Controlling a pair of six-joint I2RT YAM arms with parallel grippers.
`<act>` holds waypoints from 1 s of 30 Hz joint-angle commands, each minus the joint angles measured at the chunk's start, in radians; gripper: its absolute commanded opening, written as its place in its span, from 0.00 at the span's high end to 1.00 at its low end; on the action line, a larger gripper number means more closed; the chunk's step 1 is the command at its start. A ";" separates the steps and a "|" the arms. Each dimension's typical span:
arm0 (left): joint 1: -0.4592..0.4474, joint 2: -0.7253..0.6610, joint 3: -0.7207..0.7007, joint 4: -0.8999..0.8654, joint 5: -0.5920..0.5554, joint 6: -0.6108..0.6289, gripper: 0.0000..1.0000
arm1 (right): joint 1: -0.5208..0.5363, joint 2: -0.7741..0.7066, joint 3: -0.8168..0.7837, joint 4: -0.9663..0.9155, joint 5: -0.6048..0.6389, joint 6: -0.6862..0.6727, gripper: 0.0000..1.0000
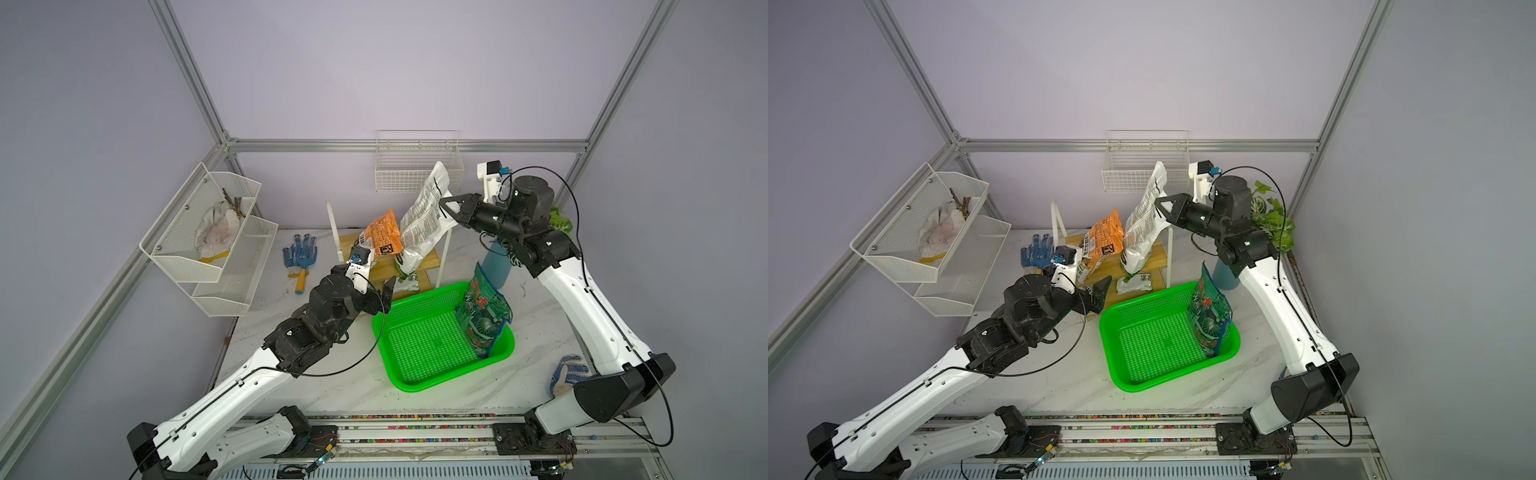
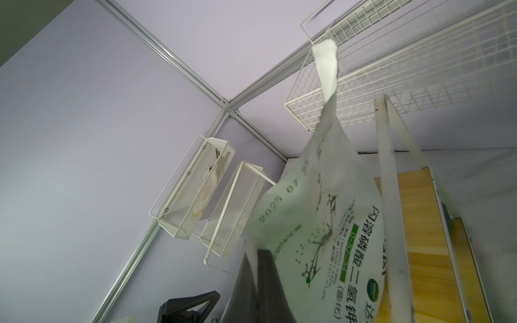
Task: Take down the fertilizer bag from the shelf
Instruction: Pick up the fertilizer bag from the shelf.
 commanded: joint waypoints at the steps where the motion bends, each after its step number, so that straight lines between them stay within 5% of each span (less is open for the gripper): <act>1: -0.006 -0.009 -0.055 -0.007 -0.015 0.003 0.00 | 0.010 -0.020 0.107 0.082 -0.047 -0.052 1.00; 30: -0.005 0.052 -0.020 -0.003 0.016 0.007 0.00 | 0.021 -0.226 0.037 -0.087 -0.051 -0.148 1.00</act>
